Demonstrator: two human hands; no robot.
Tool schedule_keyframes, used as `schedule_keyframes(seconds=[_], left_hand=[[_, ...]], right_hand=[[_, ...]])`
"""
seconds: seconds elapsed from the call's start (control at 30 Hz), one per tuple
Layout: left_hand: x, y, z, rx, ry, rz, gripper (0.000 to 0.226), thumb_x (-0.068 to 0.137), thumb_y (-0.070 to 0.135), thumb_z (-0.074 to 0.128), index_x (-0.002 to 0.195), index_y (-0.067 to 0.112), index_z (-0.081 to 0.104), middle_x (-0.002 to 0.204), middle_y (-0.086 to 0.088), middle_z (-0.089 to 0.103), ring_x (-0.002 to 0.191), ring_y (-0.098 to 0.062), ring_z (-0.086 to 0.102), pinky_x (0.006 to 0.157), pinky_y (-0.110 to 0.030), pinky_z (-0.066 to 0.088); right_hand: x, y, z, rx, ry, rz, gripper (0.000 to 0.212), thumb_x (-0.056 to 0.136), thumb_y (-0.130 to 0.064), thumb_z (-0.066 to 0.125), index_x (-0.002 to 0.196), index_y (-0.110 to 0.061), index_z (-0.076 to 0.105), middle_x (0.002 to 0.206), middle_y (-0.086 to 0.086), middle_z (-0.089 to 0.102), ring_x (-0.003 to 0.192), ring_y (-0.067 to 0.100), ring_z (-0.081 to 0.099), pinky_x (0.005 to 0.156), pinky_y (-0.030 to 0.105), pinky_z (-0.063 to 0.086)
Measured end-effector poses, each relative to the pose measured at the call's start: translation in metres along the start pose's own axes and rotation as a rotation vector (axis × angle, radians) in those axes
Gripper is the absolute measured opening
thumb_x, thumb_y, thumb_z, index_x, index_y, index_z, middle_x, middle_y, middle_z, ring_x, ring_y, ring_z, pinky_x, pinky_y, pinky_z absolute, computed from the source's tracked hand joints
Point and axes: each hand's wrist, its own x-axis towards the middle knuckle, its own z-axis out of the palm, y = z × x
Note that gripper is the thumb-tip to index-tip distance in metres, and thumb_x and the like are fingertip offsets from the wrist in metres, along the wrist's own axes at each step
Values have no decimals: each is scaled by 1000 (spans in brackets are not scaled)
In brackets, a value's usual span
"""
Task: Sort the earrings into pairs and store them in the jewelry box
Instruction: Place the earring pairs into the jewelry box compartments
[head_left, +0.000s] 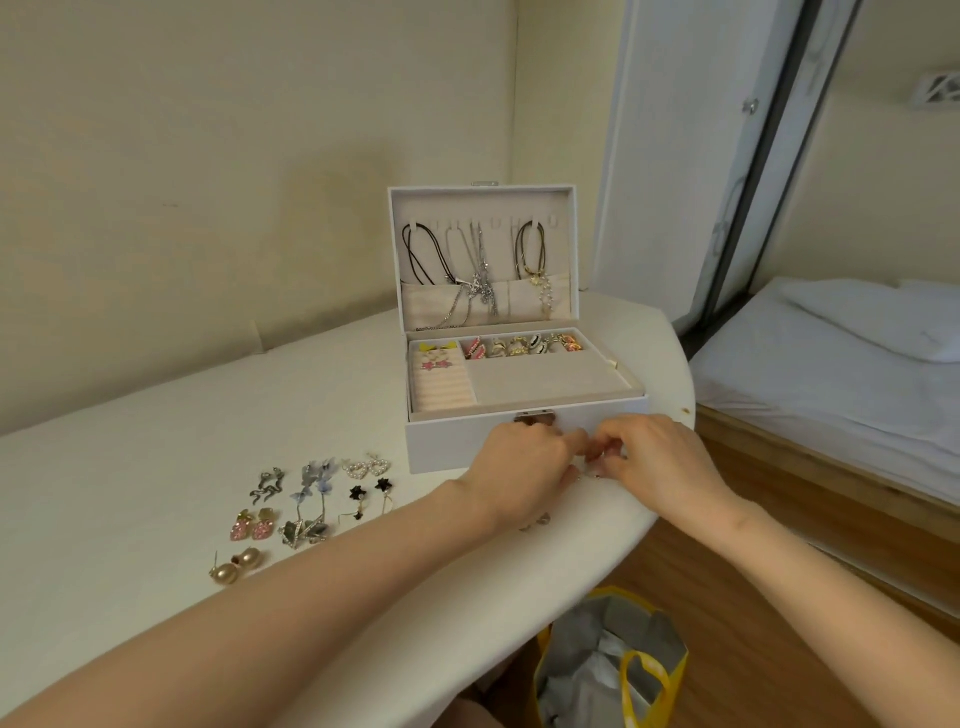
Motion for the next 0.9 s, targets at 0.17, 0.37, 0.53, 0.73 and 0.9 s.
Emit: schedule_keyframes(seconds=[0.17, 0.37, 0.53, 0.73, 0.9], left_hand=[[6, 1, 7, -5, 70, 123, 19, 83, 10, 60, 101, 10, 60, 91, -11, 67, 80, -34, 64, 55, -32, 33], [3, 5, 1, -7, 52, 88, 29, 93, 10, 43, 121, 10, 50, 109, -17, 49, 80, -37, 59, 56, -35, 30], [-6, 0, 1, -134, 63, 80, 33, 93, 14, 41, 125, 25, 38, 106, -12, 45, 81, -37, 56, 55, -37, 34], [-23, -12, -11, -229, 141, 71, 33, 92, 13, 49, 100, 39, 31, 94, 4, 49, 80, -18, 49, 61, -28, 31], [-37, -32, -38, -349, 189, 9, 24, 85, 1, 50, 90, 24, 46, 89, 8, 58, 80, -12, 54, 69, -32, 47]], right_hand=[[-1, -2, 0, -3, 17, -19, 4, 85, -28, 63, 82, -24, 62, 92, -5, 63, 91, 18, 57, 69, 29, 37], [-3, -5, 2, -38, 16, -44, 2, 88, -22, 57, 86, -21, 57, 97, -1, 60, 94, 22, 57, 70, 31, 38], [-5, -3, -5, 67, 51, -43, 9, 89, -18, 56, 89, -26, 60, 95, -6, 64, 91, 18, 57, 71, 29, 39], [-6, -13, -13, 306, 92, -100, 18, 86, -14, 63, 80, -28, 56, 57, -20, 54, 57, -4, 48, 54, 17, 30], [7, -34, -22, 417, 176, -181, 6, 84, -15, 66, 82, -19, 63, 61, -41, 51, 57, -7, 49, 57, 24, 30]])
